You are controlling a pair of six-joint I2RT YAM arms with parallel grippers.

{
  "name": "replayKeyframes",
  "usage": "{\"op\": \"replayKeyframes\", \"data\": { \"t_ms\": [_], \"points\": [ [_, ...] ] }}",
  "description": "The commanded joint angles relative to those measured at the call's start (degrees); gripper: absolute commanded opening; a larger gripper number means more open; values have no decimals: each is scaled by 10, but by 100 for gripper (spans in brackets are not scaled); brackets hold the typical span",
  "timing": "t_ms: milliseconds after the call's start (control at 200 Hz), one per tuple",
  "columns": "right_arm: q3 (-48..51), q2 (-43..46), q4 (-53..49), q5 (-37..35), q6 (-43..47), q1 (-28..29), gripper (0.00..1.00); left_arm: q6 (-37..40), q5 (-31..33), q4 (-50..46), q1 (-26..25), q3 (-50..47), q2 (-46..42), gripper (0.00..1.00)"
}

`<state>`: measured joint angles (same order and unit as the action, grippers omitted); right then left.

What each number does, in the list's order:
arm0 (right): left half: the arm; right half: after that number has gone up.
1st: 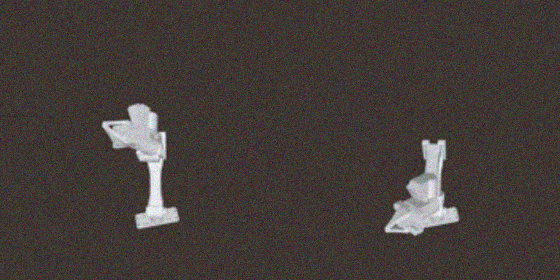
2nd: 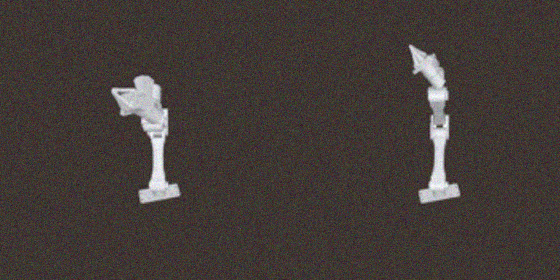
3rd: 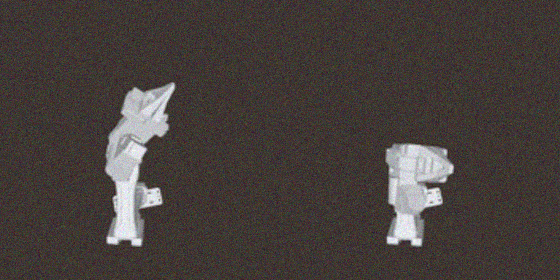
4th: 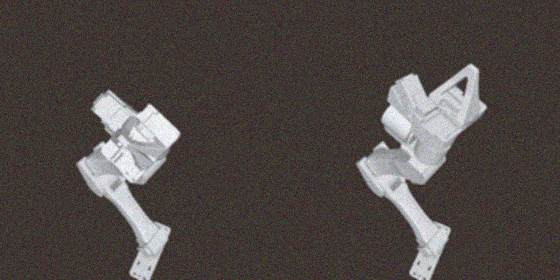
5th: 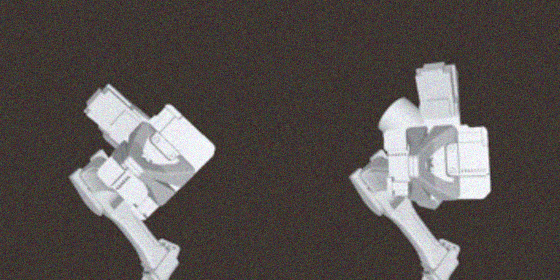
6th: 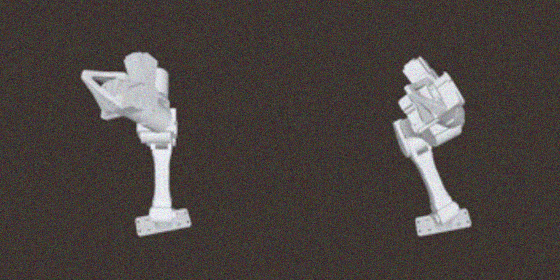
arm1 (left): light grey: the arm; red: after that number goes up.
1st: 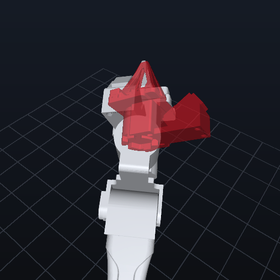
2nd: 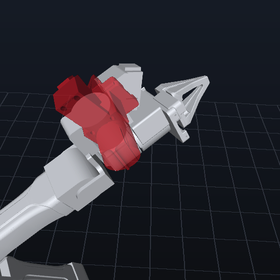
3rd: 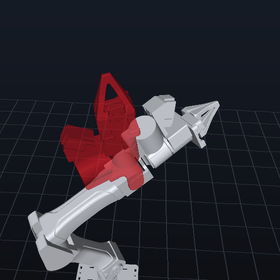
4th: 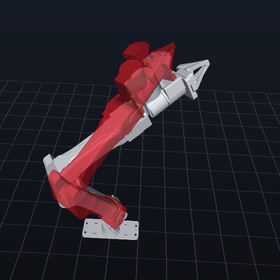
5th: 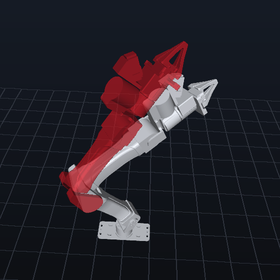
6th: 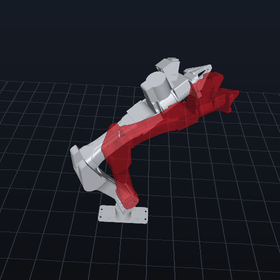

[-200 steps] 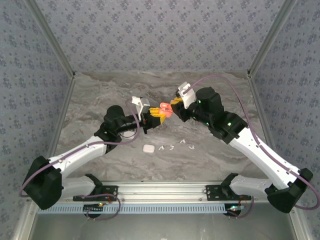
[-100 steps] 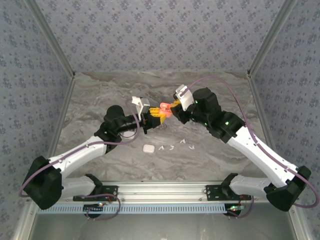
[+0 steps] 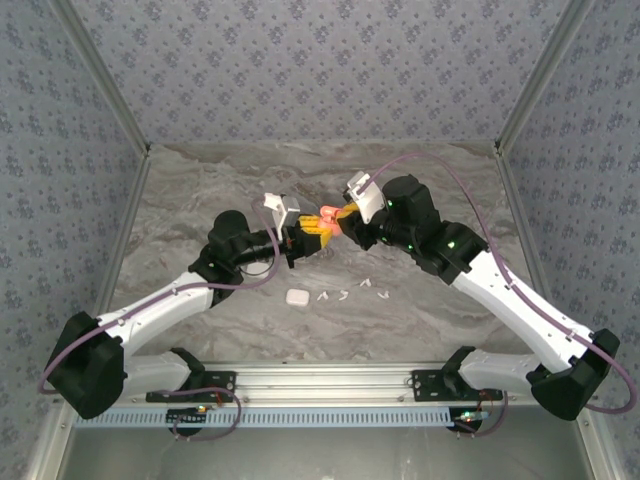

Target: Insert wireless bluetooth earbuds into charging case

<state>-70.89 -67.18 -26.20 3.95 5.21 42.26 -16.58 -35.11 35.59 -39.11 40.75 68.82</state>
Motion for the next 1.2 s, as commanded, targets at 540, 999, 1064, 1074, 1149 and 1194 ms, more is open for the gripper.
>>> {"op": "replayKeyframes", "data": {
  "t_ms": [540, 999, 1064, 1074, 1149, 1194],
  "points": [
    [-91, -15, -60, 128, -53, -43, 44, -11, -3, 61, -5, 13, 3, 0],
    [-46, -10, 11, 352, -161, -162, 98, -16, 1, 84, -5, 9, -3, 0],
    [-44, -27, 13, 385, -168, -162, 100, -15, 1, 83, -5, 10, -2, 0],
    [-44, -29, 14, 389, -171, -161, 100, -14, 1, 83, -5, 11, -1, 0],
    [-43, -46, 21, 418, -179, -158, 100, -14, 1, 82, -5, 12, 1, 0],
    [-43, -53, 25, 427, -181, -154, 100, -14, 1, 81, -5, 13, 1, 0]
  ]
}}
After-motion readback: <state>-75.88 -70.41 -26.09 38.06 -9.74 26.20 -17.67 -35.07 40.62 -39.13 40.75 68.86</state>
